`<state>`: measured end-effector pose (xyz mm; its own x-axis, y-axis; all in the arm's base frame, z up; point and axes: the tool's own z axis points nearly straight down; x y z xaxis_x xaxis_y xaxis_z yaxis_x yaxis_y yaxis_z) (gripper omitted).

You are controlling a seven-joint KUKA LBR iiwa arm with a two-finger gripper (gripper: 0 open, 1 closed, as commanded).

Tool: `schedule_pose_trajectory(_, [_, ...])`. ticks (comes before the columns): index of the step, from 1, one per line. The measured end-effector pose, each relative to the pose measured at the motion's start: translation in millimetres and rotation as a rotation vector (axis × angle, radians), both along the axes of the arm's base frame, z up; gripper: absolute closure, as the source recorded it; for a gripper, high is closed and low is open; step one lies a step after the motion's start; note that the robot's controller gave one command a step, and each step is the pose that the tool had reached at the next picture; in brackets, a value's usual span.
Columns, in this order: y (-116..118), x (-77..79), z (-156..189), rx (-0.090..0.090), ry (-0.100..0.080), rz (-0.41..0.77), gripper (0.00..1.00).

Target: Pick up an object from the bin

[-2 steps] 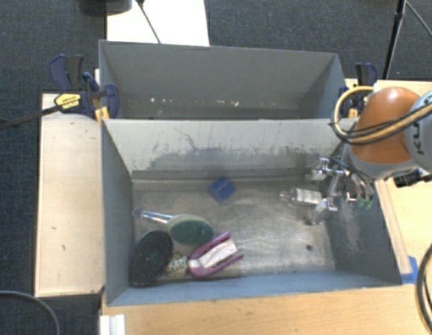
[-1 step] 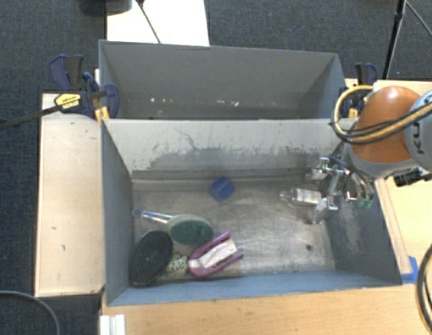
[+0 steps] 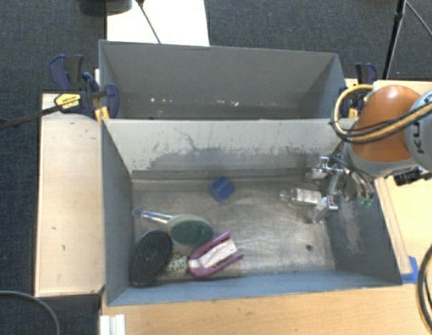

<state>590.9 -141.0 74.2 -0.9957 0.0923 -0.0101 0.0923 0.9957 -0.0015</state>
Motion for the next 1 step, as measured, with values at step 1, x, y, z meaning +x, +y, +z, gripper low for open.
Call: schedule_pose_trajectory(1, [0.0,1.6,0.9,0.0,-0.001,0.003,0.0])
